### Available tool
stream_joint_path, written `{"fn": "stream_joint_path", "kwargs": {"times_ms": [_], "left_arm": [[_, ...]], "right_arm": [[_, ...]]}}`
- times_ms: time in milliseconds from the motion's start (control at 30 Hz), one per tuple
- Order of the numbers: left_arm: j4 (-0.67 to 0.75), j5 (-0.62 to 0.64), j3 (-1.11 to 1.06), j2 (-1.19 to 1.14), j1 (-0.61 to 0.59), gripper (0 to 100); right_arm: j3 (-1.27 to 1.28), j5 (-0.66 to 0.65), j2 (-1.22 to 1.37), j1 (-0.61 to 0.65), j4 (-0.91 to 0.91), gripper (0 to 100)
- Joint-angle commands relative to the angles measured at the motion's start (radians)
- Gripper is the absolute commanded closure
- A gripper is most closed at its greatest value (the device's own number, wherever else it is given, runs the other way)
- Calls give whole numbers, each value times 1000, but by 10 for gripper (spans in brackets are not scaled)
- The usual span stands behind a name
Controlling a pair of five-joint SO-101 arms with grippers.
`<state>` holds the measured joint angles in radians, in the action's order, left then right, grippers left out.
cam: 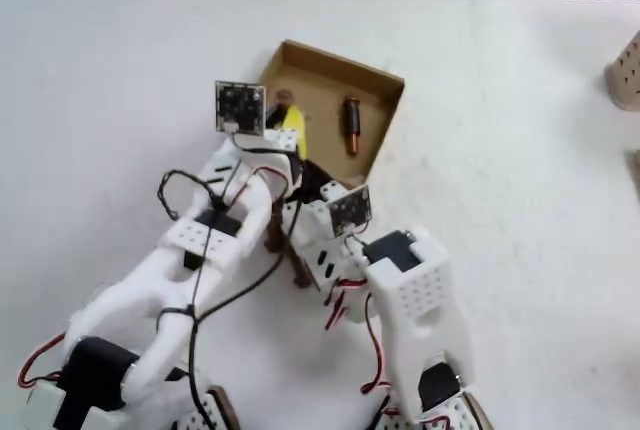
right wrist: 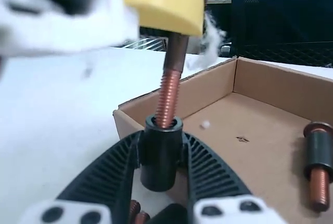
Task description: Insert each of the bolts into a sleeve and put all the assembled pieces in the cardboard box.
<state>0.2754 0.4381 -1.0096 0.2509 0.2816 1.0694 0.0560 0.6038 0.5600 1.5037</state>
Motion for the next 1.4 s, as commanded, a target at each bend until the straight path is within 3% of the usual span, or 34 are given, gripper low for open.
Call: {"fn": "stream_joint_path", "kwargs": {"times_ms": [0,100,267,600,900,1100,1367], "left_arm": [[-57,-78,60,5,-4,977],[-72,-120,57,22,-7,977],[-230,-245,41,67,19,977],[-250,-256,32,58,18,977],[-37,-259,-72,64,15,976],[-28,-261,-69,64,-18,975],[-28,-256,-89,59,-16,756]], "right_arm": [[-23,9,-18,-22,-22,983],[-18,8,-39,-22,-39,983],[-20,12,-119,-73,-147,982],[-17,11,-156,-90,-191,982],[-15,15,-156,-113,-91,982],[-15,15,-156,-113,-71,982],[-15,15,-156,-113,-71,982]]}}
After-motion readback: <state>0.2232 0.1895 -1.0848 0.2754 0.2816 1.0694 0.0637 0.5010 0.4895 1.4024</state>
